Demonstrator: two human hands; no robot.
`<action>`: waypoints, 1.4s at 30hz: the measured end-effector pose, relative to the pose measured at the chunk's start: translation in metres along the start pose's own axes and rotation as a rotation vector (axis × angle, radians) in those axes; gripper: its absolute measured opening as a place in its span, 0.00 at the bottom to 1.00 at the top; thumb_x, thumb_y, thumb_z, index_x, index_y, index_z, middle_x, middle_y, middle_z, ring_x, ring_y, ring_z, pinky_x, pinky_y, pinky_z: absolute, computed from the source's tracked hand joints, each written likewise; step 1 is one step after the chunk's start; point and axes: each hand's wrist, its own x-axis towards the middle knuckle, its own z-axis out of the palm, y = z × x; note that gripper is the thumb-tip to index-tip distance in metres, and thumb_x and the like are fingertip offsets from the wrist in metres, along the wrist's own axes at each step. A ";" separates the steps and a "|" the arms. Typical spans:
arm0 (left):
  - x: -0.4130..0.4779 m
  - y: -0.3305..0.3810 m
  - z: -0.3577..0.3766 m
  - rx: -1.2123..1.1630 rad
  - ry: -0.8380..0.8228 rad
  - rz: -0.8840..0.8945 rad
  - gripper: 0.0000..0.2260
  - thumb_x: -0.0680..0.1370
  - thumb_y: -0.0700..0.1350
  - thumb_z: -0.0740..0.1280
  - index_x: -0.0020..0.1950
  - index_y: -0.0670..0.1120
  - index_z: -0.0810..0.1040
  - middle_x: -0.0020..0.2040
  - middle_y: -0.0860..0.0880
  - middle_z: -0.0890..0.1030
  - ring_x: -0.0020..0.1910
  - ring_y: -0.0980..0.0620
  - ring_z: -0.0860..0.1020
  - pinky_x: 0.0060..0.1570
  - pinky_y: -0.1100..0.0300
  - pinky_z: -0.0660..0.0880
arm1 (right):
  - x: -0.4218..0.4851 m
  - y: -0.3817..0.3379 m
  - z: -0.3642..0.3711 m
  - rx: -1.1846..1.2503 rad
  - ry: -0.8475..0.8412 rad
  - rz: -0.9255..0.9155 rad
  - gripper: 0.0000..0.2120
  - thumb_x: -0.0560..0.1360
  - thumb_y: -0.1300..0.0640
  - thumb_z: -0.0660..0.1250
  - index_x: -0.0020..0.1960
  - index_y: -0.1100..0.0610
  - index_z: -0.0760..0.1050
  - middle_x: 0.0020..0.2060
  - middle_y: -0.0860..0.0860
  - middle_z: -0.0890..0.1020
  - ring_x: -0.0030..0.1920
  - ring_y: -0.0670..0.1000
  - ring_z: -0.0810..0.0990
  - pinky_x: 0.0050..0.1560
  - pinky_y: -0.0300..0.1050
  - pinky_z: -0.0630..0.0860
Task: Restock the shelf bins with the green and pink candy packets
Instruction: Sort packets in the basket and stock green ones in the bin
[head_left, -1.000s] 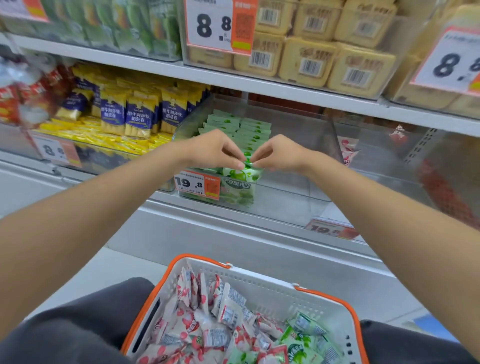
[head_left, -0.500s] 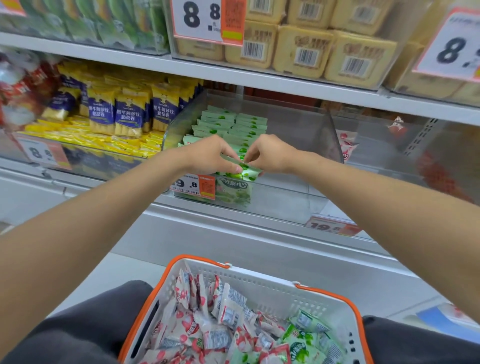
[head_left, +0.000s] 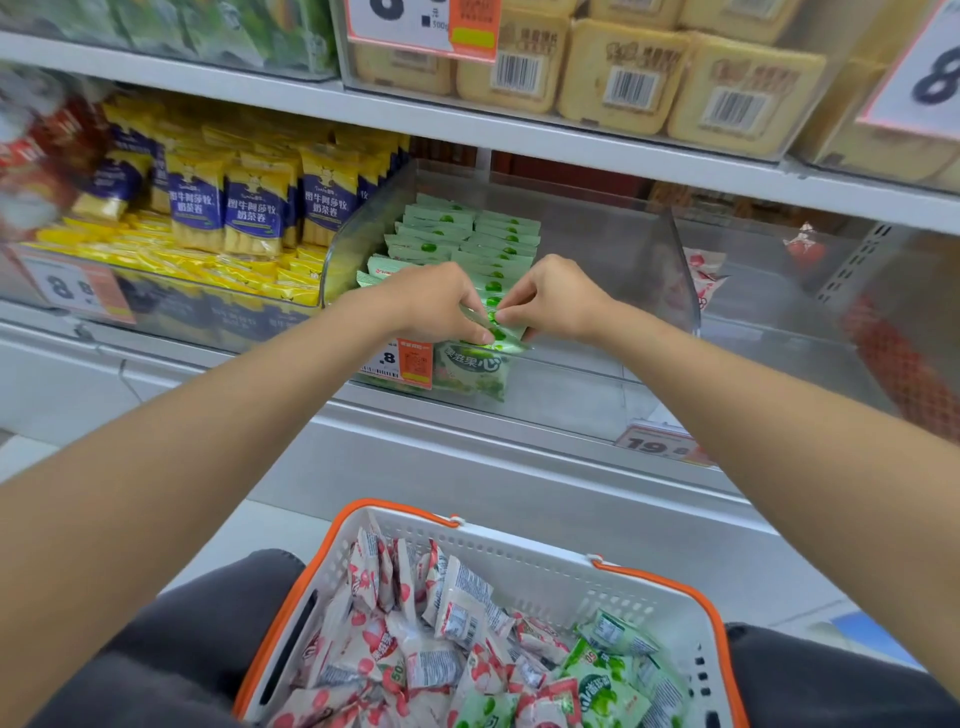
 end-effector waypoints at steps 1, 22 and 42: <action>0.001 -0.001 0.000 -0.010 -0.008 -0.011 0.17 0.73 0.60 0.72 0.59 0.55 0.82 0.67 0.51 0.77 0.64 0.47 0.75 0.55 0.57 0.69 | 0.000 0.000 -0.002 0.007 -0.009 0.006 0.04 0.73 0.59 0.73 0.45 0.59 0.85 0.34 0.51 0.83 0.28 0.42 0.80 0.41 0.40 0.79; 0.003 0.006 -0.005 -0.231 -0.230 -0.031 0.19 0.75 0.54 0.72 0.61 0.44 0.82 0.70 0.49 0.74 0.68 0.52 0.70 0.63 0.61 0.62 | -0.009 0.004 -0.002 -0.070 -0.025 -0.063 0.07 0.71 0.67 0.69 0.43 0.56 0.76 0.34 0.50 0.80 0.30 0.43 0.80 0.39 0.39 0.78; 0.006 0.013 0.005 -0.031 -0.316 -0.089 0.27 0.78 0.65 0.59 0.52 0.42 0.81 0.51 0.44 0.80 0.54 0.42 0.77 0.59 0.51 0.68 | -0.009 0.014 0.007 0.371 0.020 0.124 0.09 0.71 0.68 0.73 0.36 0.62 0.76 0.34 0.56 0.80 0.36 0.52 0.81 0.44 0.48 0.83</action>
